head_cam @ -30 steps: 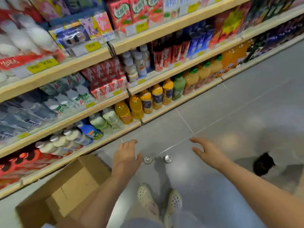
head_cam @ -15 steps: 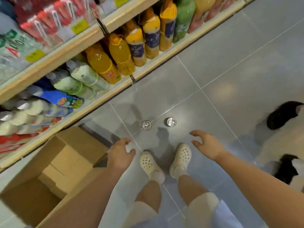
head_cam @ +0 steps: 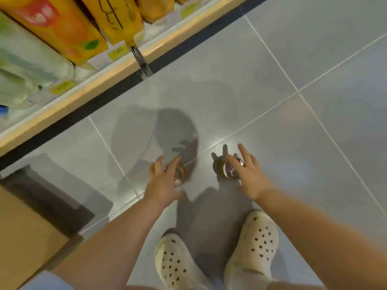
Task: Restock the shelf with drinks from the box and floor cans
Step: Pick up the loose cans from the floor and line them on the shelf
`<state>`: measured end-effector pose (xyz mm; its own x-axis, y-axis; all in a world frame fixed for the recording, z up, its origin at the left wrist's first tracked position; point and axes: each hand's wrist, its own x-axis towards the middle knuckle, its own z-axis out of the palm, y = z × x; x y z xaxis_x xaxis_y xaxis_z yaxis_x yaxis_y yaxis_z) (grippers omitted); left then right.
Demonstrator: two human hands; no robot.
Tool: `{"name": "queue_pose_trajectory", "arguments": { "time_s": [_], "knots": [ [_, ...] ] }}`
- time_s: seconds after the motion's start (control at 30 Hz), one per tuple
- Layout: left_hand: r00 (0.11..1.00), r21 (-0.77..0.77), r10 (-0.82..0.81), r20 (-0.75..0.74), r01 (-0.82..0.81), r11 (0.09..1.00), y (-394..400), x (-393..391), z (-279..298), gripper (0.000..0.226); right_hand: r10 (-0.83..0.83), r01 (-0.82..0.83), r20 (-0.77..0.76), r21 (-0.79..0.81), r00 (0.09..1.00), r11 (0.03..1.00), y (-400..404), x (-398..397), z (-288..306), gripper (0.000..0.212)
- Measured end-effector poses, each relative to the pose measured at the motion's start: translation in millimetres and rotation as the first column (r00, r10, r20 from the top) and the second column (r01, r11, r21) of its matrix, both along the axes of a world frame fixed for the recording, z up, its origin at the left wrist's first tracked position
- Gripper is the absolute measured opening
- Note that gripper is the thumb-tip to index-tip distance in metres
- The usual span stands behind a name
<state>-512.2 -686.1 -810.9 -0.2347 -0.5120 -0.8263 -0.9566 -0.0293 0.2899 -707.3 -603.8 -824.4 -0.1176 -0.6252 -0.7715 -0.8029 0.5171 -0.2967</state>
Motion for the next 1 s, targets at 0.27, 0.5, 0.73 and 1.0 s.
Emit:
{"name": "queue_pose_trajectory", "arguments": {
  "time_s": [0.27,0.5,0.73,1.0],
  "knots": [
    [0.927,-0.148,-0.332,0.174,0.358,0.922,1,-6,-56,0.069,0.059,-0.075,-0.075,-0.232,0.995,0.97,5,3,-61,0.077],
    [0.969,-0.163,-0.222,0.11,0.238,0.958,-13,-4,-34,0.066,0.044,-0.051,-0.071,-0.098,0.996,0.994,-16,-1,-31,0.067],
    [0.926,0.0,0.37,-0.075,-0.371,0.929,-25,-5,83,0.07,-0.54,0.539,0.159,0.048,0.827,0.841,-36,-20,93,0.063],
    [0.872,-0.082,0.386,-0.302,-0.427,0.9,-15,-49,288,0.06,-0.816,0.861,0.443,0.164,0.372,0.482,-11,-52,301,0.037]
  ]
}}
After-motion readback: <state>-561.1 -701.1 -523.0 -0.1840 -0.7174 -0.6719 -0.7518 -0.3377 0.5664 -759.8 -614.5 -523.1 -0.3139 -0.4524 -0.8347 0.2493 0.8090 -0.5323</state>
